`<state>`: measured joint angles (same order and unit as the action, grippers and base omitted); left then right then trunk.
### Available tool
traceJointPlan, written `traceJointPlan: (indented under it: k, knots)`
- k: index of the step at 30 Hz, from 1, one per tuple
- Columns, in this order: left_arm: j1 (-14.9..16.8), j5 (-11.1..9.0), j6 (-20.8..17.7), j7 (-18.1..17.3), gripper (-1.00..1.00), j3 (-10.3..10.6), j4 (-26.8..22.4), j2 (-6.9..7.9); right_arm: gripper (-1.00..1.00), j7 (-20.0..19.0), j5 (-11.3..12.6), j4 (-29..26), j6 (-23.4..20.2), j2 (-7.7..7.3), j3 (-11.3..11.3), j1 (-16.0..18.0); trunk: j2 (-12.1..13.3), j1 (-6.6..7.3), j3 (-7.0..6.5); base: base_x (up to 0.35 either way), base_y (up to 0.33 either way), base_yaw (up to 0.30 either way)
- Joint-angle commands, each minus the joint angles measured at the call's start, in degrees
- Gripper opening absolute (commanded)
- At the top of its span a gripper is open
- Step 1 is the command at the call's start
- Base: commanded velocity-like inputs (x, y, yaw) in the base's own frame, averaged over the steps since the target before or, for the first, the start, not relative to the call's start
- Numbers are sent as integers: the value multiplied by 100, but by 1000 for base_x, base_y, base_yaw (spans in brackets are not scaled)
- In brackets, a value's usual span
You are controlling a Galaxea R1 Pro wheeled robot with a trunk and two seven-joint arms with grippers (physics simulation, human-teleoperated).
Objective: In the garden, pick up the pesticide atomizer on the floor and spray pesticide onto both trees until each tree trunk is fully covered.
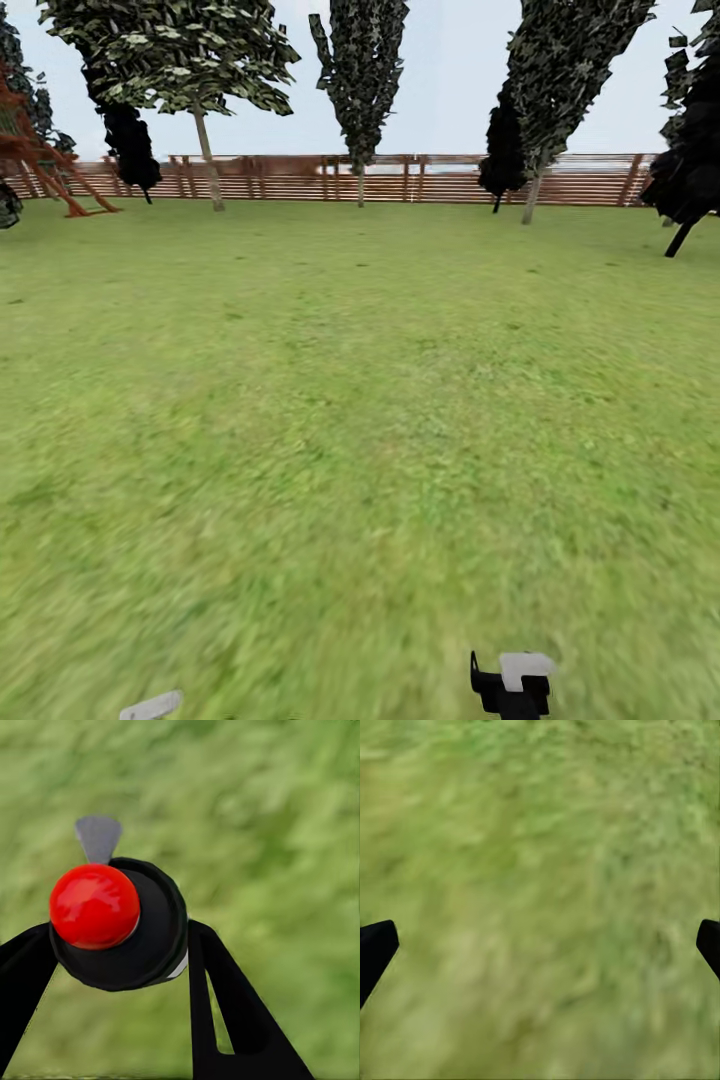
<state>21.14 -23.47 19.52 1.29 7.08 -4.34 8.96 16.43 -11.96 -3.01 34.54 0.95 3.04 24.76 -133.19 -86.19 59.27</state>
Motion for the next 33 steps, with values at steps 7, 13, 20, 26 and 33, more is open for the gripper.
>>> traceJointPlan:
  k: [7, 13, 20, 26, 33]
  knots:
    - [4, -35, 17, 13, -100, 48, 4, 6, 100, 36, -61, 4, 8, 1, 30, 2, -2, 1, 5, 2, 0, 285]
    - [4, -35, 17, 12, -100, 52, 4, 2, 100, 36, -67, 8, 8, 1, 30, 2, -2, 1, 5, 0, 0, 285]
    - [4, -42, 12, 20, -100, 44, 4, 8, 100, 36, -70, 10, 8, 1, 30, 2, -2, 1, 5, 149, 0, 285]
    - [4, -52, 10, 29, -100, 39, 4, 9, 100, 36, -70, 6, 8, 1, 30, 2, -2, 1, 5, 319, 105, 285]
    - [4, -41, 16, 29, -100, 47, 4, 5, 100, 36, -70, 8, 8, 1, 30, 2, -2, 1, 5, 134, 85, 285]
